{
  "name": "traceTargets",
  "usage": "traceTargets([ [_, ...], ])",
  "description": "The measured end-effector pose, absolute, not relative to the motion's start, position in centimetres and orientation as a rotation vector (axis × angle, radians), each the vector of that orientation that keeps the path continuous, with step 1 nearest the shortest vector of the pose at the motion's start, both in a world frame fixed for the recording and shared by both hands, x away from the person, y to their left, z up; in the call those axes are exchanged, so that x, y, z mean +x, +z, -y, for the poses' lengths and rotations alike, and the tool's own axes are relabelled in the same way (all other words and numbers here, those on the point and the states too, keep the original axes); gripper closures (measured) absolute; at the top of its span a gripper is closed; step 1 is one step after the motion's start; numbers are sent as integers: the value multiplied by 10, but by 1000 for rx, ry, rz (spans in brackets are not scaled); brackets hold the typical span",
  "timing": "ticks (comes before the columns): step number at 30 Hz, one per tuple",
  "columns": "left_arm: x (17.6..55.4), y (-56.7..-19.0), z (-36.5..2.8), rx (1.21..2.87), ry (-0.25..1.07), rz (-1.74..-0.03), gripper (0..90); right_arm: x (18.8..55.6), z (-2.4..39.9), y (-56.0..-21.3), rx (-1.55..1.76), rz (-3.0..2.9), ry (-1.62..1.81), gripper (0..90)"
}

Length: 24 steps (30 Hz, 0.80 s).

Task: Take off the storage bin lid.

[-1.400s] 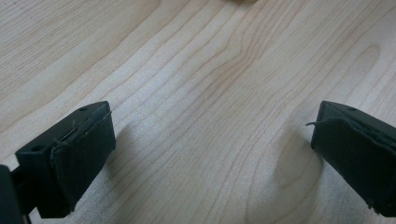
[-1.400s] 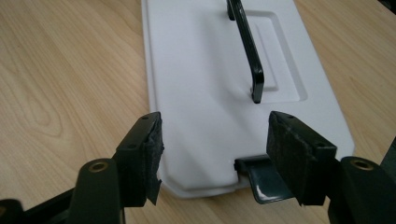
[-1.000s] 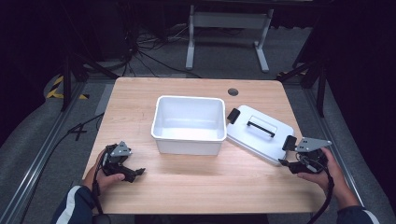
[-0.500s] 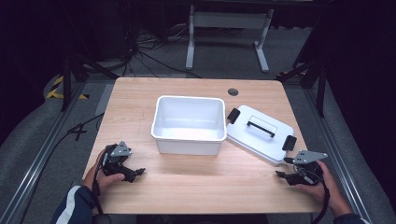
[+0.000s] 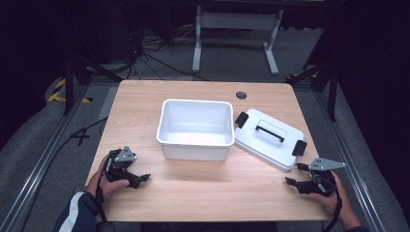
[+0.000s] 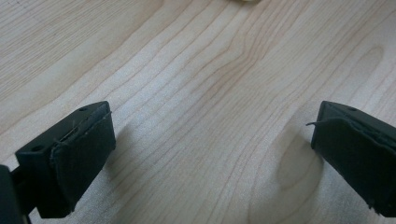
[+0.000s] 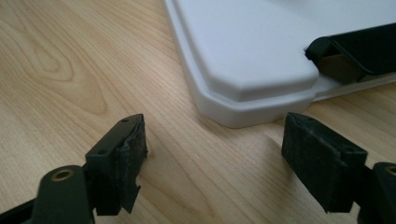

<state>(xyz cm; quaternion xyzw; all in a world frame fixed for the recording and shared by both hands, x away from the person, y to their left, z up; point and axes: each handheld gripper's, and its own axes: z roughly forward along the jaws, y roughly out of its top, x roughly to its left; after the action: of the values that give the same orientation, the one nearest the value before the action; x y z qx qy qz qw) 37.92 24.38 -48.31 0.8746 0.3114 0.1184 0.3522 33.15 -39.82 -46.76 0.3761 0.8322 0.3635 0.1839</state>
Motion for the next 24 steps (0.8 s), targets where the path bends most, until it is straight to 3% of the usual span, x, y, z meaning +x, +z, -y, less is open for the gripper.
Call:
traceTargets([
  [24,380,-483,-244,2265,307,-804,1,331,397,-468,1103,-2324,997,164],
])
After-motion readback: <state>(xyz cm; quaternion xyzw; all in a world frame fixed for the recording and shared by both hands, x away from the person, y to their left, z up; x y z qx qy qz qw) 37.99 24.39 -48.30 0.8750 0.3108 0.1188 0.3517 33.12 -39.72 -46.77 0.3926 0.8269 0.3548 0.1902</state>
